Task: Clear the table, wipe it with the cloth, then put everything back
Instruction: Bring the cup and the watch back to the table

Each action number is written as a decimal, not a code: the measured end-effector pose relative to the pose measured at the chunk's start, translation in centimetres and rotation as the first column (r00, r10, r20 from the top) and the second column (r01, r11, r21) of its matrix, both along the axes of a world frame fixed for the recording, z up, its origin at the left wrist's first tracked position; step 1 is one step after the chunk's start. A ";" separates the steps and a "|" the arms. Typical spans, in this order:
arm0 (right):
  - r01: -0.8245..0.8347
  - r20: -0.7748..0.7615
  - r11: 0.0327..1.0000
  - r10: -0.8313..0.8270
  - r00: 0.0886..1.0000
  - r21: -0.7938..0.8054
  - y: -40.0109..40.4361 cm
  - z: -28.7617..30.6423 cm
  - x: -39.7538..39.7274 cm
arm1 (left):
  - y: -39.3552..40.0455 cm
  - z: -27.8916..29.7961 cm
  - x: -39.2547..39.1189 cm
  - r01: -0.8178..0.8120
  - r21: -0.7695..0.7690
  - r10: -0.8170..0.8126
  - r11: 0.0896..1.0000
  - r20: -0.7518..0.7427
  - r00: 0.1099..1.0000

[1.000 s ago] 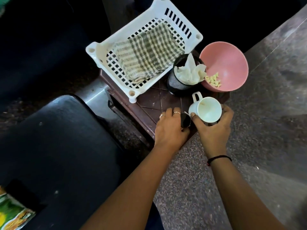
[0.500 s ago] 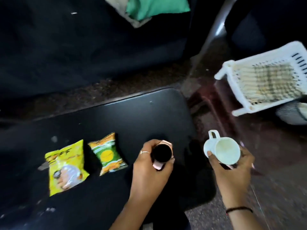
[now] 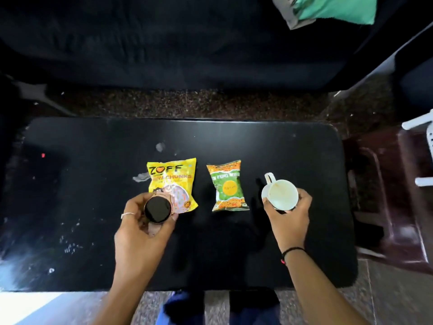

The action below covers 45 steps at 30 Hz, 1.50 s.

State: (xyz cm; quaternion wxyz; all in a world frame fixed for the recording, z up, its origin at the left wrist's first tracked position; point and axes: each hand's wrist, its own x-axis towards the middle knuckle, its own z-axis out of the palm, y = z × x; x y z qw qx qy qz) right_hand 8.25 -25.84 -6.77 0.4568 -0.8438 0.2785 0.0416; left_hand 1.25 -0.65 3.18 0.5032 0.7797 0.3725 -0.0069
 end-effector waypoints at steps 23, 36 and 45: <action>0.578 -0.684 0.399 0.206 0.700 0.712 11.5 2.1 -11.9 | 2.0 -1.6 -4.9 0.688 -0.263 -0.723 0.677 -0.064 0.687; 0.476 -0.553 0.684 -0.127 0.823 0.552 8.9 -0.9 -9.1 | 5.5 -10.3 -5.4 0.774 -0.057 -0.716 0.630 -0.429 0.551; 0.416 -0.415 0.774 -0.218 0.883 0.478 8.4 -1.0 -9.8 | 5.4 -11.8 -5.9 0.712 0.161 -0.615 0.684 -0.398 0.681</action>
